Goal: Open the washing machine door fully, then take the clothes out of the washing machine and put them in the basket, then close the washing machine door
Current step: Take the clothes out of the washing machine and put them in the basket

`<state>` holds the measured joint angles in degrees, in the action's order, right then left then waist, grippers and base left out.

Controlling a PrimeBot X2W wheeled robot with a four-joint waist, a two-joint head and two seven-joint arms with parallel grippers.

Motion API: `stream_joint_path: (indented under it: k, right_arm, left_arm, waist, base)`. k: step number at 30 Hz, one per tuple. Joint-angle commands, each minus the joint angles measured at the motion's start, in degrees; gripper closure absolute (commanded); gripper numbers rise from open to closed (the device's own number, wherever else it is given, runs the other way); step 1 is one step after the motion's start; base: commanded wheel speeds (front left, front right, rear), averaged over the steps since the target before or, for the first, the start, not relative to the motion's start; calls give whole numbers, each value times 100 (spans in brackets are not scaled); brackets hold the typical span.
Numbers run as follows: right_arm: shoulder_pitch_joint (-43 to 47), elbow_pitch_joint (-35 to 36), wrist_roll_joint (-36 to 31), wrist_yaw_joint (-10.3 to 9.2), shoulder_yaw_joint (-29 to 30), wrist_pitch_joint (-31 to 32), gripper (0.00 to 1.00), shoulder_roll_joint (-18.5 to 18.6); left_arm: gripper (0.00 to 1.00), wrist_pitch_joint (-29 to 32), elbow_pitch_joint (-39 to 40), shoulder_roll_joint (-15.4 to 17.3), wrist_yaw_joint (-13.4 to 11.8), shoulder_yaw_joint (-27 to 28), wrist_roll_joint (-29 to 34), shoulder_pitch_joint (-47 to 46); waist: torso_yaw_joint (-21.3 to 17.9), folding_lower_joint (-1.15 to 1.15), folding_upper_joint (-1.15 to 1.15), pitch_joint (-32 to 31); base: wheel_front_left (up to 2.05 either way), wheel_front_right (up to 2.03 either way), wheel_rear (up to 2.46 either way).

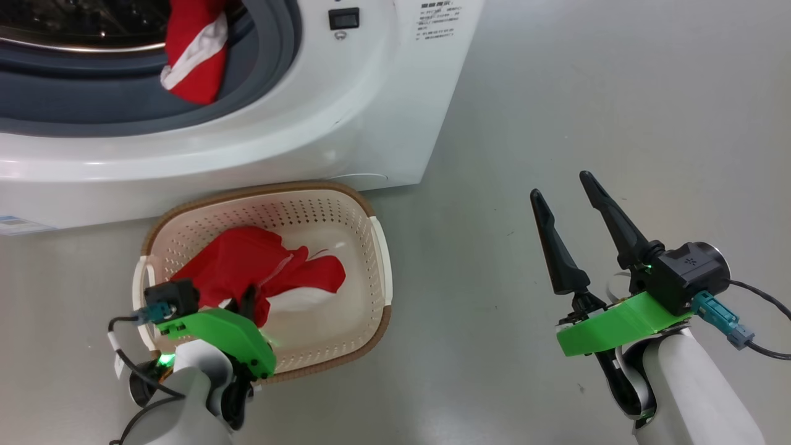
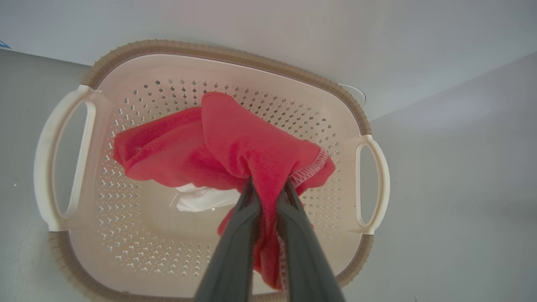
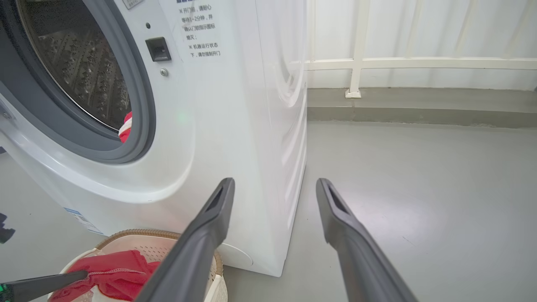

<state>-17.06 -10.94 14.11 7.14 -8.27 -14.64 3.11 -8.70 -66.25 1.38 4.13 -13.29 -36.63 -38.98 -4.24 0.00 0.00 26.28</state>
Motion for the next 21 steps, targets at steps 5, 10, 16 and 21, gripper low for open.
stream_joint_path:
  k: [5, 10, 16, 21]
  right_arm:
    - [-52, 111, 0, 35, -151, -36, 0, -24]
    - [-18, 100, -11, 35, -135, -36, 0, -24]
    - [16, 92, -10, 35, -90, -36, 0, -24]
    - [51, 67, -9, 35, -42, -36, 0, -24]
  left_arm:
    - [48, -42, -291, 151, -36, -227, -226, -106]
    - [0, -48, -408, 150, -60, -511, -459, -117]
    - [0, -367, -354, 150, -75, -743, -637, -205]
    - [0, -596, -196, 150, -149, -823, -559, -302]
  waist:
    - [-66, 0, 0, 23]
    - [-54, 0, 0, 2]
    - [13, 0, 0, -44]
    - [103, 0, 0, -158]
  base:
    - [0, 0, 0]
    - [0, 0, 0]
    - [0, 0, 0]
    - [0, 0, 0]
